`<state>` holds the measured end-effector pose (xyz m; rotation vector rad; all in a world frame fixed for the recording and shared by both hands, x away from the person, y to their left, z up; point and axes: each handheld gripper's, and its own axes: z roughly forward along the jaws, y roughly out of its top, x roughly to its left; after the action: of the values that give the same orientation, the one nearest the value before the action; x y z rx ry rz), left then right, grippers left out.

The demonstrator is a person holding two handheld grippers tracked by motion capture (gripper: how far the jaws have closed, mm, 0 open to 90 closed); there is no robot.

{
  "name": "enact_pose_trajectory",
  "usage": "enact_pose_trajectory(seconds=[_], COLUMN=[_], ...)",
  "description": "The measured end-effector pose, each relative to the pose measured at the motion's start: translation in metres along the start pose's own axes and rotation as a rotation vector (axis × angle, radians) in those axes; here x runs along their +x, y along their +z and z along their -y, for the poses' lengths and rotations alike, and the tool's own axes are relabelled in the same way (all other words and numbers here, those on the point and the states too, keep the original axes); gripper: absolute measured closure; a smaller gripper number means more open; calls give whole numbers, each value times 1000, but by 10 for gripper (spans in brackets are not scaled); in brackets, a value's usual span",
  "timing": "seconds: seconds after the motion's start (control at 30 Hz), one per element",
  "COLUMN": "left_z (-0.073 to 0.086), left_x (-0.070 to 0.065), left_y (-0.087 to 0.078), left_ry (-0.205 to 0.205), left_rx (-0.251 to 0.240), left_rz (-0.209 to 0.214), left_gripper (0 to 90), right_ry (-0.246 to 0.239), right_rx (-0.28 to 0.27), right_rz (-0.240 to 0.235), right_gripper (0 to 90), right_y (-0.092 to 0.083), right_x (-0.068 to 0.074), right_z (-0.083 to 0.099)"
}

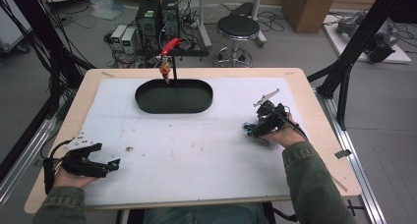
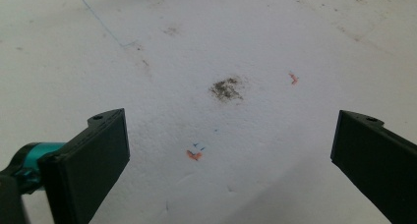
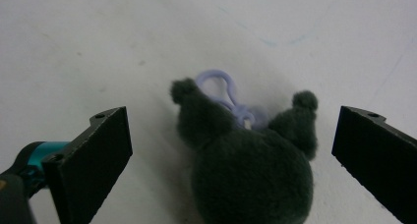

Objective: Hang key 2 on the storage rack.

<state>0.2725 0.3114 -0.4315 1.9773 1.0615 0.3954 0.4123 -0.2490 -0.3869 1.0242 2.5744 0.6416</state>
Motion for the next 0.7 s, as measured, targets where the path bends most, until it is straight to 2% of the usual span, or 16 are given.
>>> enact_pose_trajectory(seconds=[0.17,0.23,0.33,0.47,0.5,0.6,0.7], left_z=[-2,-2,-2,-2,-2,-2,-2], left_x=[-2,-2,-2,-2,-2,-2,-3], left_y=[2,2,2,2,2,2,2], left_ry=[2,5,4,5,3,2,2], left_rx=[0,2,0,3,1,0,-3], left_rz=[6,7,6,7,7,7,6], left_gripper=[17,17,17,17,17,17,17], right_ry=[52,44,21,43,53,42,42], right_rx=[63,114,162,200,217,268,277], right_rz=[-43,-37,-28,-73,-72,-64,-42], right_gripper=[5,5,5,6,6,6,49], right_y=[8,9,11,14,16,21,23], right_x=[-12,-13,-14,-18,-19,-19,-18], right_z=[3,3,3,4,5,7,6])
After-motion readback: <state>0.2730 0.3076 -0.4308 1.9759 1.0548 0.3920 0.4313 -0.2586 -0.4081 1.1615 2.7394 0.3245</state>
